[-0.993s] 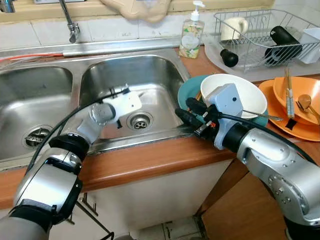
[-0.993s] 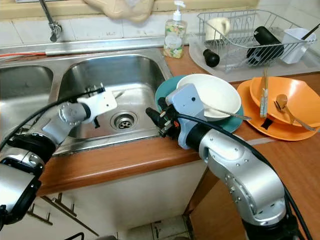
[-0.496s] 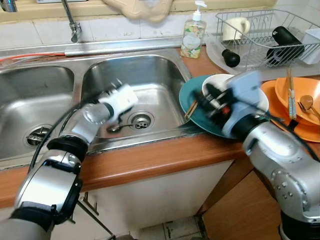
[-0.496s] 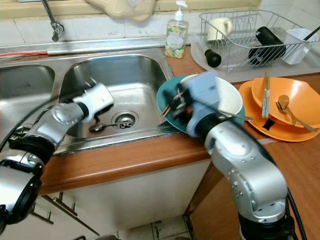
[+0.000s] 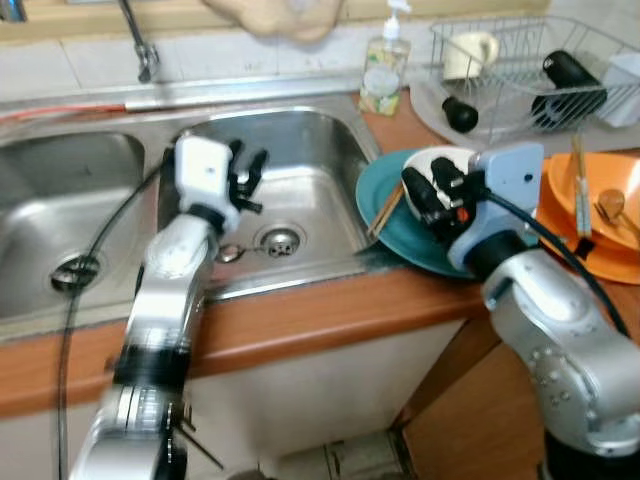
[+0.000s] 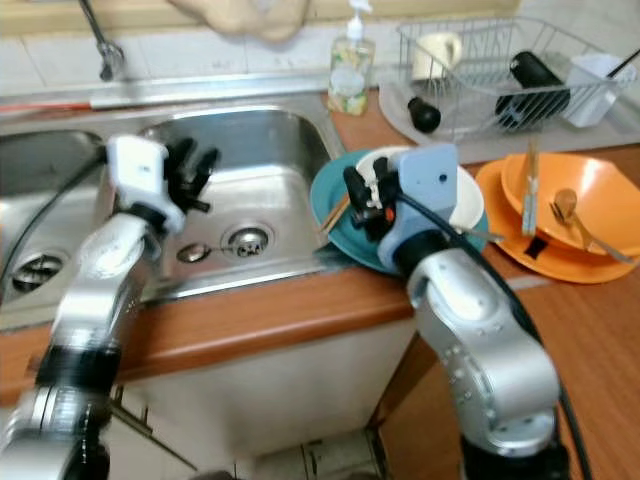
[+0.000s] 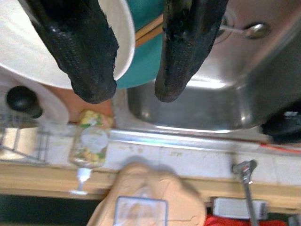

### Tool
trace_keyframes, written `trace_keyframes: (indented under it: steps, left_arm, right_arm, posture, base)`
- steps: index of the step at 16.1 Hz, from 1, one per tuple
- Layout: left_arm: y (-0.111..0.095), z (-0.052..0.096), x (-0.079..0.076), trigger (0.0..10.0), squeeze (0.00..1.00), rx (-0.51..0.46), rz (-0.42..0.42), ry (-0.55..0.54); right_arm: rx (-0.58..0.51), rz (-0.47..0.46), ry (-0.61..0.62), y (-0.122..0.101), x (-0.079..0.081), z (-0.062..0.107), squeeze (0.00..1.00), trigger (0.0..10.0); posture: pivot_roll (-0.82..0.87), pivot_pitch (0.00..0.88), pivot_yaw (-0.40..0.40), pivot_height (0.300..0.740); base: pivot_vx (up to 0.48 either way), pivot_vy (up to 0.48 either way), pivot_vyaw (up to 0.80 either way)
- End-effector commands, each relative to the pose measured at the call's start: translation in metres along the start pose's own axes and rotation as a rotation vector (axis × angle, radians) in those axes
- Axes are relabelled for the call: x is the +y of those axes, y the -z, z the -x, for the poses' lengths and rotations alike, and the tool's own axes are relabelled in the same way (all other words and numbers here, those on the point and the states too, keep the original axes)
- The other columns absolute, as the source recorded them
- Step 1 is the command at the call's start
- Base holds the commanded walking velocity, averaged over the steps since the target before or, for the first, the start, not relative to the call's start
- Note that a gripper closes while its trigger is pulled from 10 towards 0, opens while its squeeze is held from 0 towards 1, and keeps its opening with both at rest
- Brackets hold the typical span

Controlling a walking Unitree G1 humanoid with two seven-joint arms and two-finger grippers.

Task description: Kitchen organization

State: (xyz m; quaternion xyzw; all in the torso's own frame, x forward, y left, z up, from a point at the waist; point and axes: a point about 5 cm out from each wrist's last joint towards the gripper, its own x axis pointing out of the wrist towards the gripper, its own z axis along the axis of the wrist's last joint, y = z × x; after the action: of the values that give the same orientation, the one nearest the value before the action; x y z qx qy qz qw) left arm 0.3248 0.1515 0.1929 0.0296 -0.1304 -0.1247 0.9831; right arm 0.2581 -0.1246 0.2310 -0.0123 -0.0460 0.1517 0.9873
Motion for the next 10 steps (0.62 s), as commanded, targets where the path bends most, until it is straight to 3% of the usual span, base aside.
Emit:
trace_keyframes:
  steps: [1, 2, 4, 5, 7, 10]
  left_arm:
    - [-0.011, 0.004, 0.0, 10.0, 0.0, -0.025, 0.0, -0.015]
    - [-0.014, 0.018, -0.003, 10.0, 0.0, -0.012, -0.022, -0.001]
    - [-0.016, 0.03, -0.004, 10.0, 0.0, 0.016, -0.04, 0.009]
    - [-0.017, 0.033, -0.005, 10.0, 0.0, 0.025, -0.04, 0.008]
    - [-0.019, 0.037, -0.008, 10.0, 0.0, 0.048, -0.041, 0.003]
    - [-0.018, 0.04, -0.016, 10.0, 0.0, 0.082, -0.051, 0.031]
  right_arm:
    - [-0.007, 0.006, 0.017, 0.001, 0.0, 0.001, 0.0, 10.0]
    - [-0.011, 0.005, 0.015, 0.001, 0.003, 0.001, 0.0, 10.0]
    - [-0.022, -0.007, 0.019, 0.001, 0.006, 0.002, 0.0, 10.0]
    - [-0.025, -0.012, 0.024, 0.001, 0.007, 0.002, 0.0, 10.0]
    - [-0.027, -0.03, 0.042, 0.002, 0.009, 0.003, 0.0, 10.0]
    - [-0.029, -0.03, 0.06, 0.003, 0.01, 0.004, 0.0, 10.0]
  posture:
    - [-0.13, 0.0, 0.009, 0.74]
    - [-0.12, 0.0, 0.01, 0.74]
    - [-0.12, 0.0, 0.011, 0.74]
    - [-0.12, 0.0, 0.014, 0.74]
    - [-0.12, 0.0, 0.02, 0.74]
    - [-0.12, 0.0, 0.029, 0.74]
  base:
    - [0.0, 0.0, 0.0]
    - [0.0, 0.0, 0.0]
    - [0.0, 0.0, 0.0]
    - [0.0, 0.0, 0.0]
    - [0.0, -0.48, 0.0]
    - [0.0, 0.0, 0.0]
